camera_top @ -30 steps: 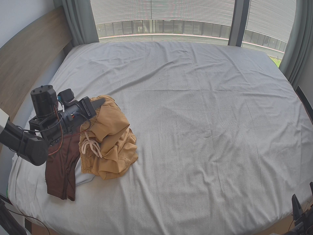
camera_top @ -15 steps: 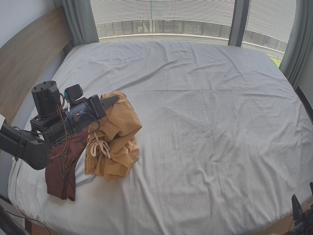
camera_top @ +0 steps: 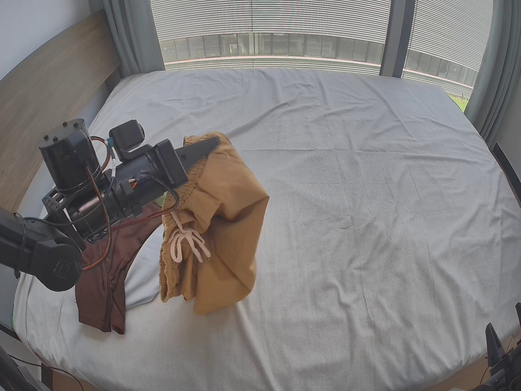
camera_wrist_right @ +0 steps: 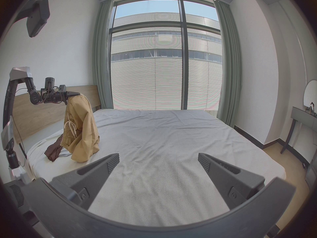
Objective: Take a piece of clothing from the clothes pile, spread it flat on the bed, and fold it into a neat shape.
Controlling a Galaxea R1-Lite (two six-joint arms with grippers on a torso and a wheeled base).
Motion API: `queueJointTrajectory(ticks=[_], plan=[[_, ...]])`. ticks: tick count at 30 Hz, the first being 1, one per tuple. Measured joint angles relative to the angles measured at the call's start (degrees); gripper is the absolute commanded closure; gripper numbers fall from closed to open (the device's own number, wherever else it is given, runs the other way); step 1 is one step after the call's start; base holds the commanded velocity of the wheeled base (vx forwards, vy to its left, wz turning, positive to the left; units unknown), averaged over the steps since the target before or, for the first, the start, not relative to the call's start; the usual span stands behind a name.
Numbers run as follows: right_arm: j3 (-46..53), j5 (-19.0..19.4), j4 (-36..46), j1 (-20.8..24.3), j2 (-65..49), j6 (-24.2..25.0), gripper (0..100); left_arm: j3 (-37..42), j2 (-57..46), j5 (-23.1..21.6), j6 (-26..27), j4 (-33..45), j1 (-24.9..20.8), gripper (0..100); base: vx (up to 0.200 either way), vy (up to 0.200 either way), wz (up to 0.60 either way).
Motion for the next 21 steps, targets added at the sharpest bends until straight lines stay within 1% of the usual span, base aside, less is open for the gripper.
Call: queueJointTrajectory(ticks=[7, 11, 17, 21], plan=[[0.00, 0.00, 0.00, -0.05, 0.00, -0.01, 0, 0.13, 0.41, 0.26, -4.82, -8.27, -2.34, 100, 0.000, 0.000, 0.00], [0.00, 0.00, 0.00, -0.05, 0.00, -0.01, 0, 0.22, 0.85, 0.38, -6.46, -8.90, -4.00, 100, 0.000, 0.000, 0.00], [0.00, 0.00, 0.00, -0.05, 0.00, -0.01, 0, -1.32, 0.96, 0.52, -11.53, -9.18, -5.92, 100, 0.000, 0.000, 0.00], [0.00, 0.00, 0.00, 0.00, 0.00, -0.01, 0, -2.04, 0.84, 0.63, -12.18, -10.50, -6.86, 100, 0.000, 0.000, 0.00]])
